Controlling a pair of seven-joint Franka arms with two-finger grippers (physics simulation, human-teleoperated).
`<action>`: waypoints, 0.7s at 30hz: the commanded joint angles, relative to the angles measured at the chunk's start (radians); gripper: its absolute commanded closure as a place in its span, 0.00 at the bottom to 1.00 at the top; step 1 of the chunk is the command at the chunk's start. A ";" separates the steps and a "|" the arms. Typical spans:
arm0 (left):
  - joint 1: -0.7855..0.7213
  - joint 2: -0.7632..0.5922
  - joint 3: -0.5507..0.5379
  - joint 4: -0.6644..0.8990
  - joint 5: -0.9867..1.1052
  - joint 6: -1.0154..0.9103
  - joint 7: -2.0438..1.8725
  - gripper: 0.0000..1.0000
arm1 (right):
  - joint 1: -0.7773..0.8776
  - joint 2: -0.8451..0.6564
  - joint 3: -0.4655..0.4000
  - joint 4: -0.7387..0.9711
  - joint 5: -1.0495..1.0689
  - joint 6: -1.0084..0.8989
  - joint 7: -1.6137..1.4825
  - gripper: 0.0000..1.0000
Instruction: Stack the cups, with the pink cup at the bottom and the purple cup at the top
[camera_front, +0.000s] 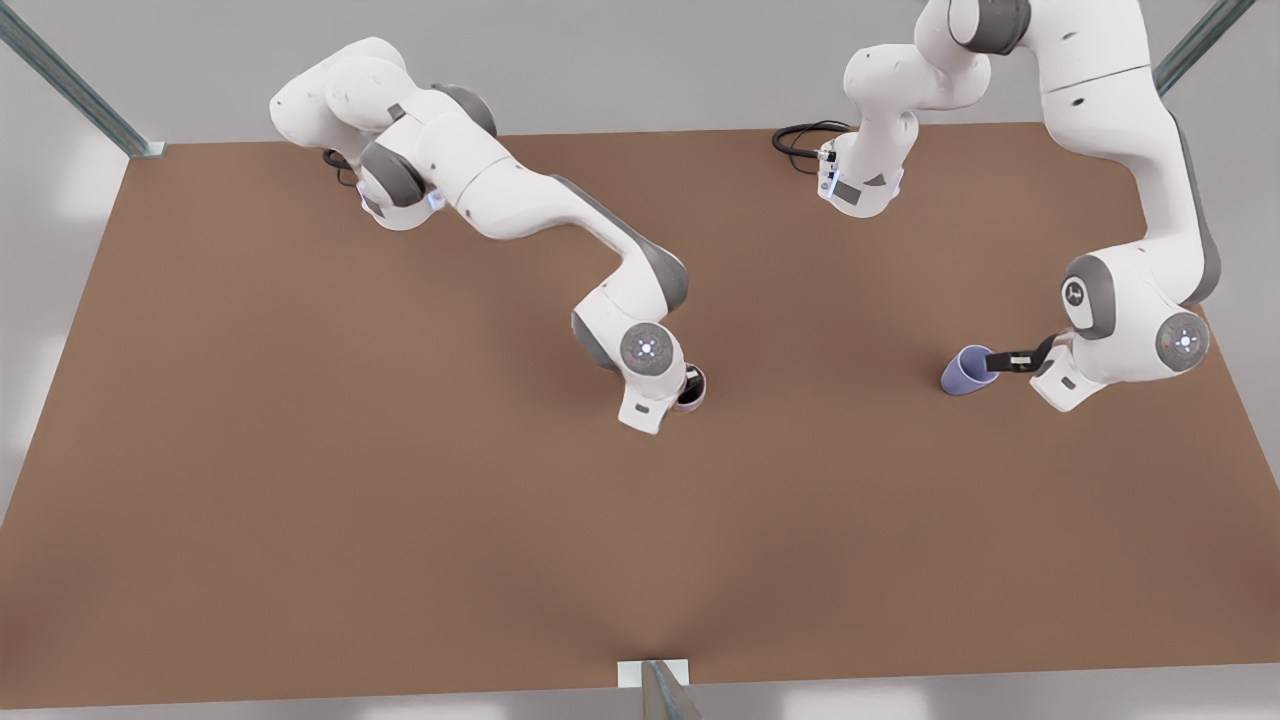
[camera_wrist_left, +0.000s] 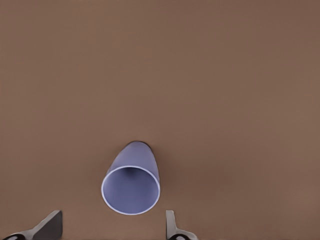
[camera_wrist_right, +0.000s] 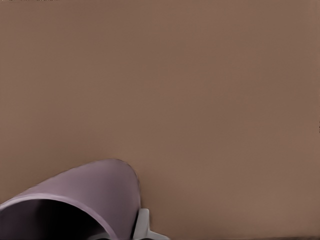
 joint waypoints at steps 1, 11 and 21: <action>-0.002 0.002 0.006 -0.023 -0.011 0.137 0.196 0.00 | 0.017 0.001 -0.013 0.003 -0.013 0.029 0.698 0.79; 0.000 0.037 0.047 -0.152 -0.011 0.292 0.257 0.00 | 0.018 0.038 -0.023 0.003 -0.014 0.067 0.702 0.79; 0.006 0.095 0.063 -0.201 -0.013 0.341 0.282 0.06 | 0.063 0.076 -0.056 0.037 -0.014 0.070 0.704 0.77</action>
